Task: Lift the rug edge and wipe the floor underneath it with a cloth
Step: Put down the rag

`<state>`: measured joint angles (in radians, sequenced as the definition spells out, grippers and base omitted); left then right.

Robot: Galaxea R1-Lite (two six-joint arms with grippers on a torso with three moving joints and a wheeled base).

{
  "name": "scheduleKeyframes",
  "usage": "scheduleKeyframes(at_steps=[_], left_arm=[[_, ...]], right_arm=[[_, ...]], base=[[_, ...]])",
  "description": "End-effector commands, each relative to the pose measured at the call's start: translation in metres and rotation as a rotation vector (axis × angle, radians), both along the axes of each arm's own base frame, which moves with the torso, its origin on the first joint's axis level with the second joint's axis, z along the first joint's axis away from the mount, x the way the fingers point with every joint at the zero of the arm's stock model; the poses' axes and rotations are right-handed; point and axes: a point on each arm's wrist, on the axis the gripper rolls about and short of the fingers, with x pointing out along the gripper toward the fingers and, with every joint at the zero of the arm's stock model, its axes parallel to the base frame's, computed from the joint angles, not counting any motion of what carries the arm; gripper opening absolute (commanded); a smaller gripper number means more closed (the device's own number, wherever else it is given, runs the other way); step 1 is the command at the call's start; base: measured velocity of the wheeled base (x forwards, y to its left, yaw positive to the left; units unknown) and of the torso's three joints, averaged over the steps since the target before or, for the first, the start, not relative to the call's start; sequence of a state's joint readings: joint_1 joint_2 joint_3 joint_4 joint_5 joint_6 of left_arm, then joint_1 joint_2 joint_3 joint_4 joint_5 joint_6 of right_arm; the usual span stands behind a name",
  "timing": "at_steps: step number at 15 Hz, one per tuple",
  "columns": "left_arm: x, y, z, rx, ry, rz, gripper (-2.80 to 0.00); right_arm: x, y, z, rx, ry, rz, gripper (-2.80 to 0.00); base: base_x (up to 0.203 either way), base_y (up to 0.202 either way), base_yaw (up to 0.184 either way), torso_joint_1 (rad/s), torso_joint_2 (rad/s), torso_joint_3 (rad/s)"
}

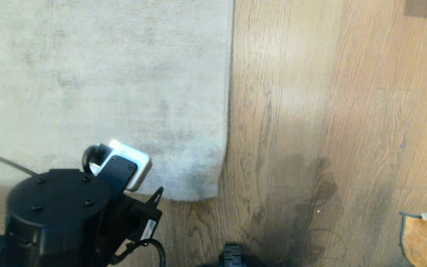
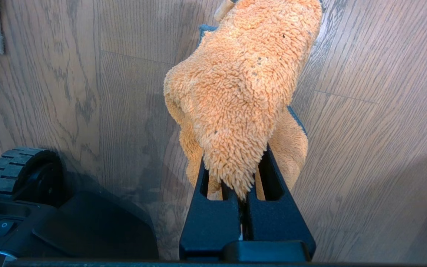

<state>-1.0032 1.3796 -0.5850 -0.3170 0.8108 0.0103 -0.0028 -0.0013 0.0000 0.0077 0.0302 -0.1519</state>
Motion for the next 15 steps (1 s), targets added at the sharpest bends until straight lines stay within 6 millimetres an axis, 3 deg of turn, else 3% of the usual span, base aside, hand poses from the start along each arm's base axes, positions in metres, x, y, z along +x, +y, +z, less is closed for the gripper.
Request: scheduleKeyframes(at_steps=[1, 9, 15], left_arm=[[0.007, -0.005, -0.018, 0.068, 0.042, 0.022, -2.80], [0.022, -0.027, -0.075, 0.179, 0.181, 0.039, -2.80], [0.066, -0.056, -0.134, 0.095, 0.137, 0.113, -2.80]], right_arm=[[0.000, 0.000, 0.000, -0.001, 0.001, 0.002, -2.80], [0.000, 0.000, 0.000, -0.001, 0.001, 0.001, -2.80], [0.000, 0.000, 0.000, -0.001, 0.001, 0.000, -2.80]], base=[[0.000, 0.000, 0.000, 0.000, 0.00, 0.000], [0.000, 0.000, 0.000, 0.000, 0.00, 0.000], [0.000, 0.000, 0.000, 0.000, 0.00, 0.000]])
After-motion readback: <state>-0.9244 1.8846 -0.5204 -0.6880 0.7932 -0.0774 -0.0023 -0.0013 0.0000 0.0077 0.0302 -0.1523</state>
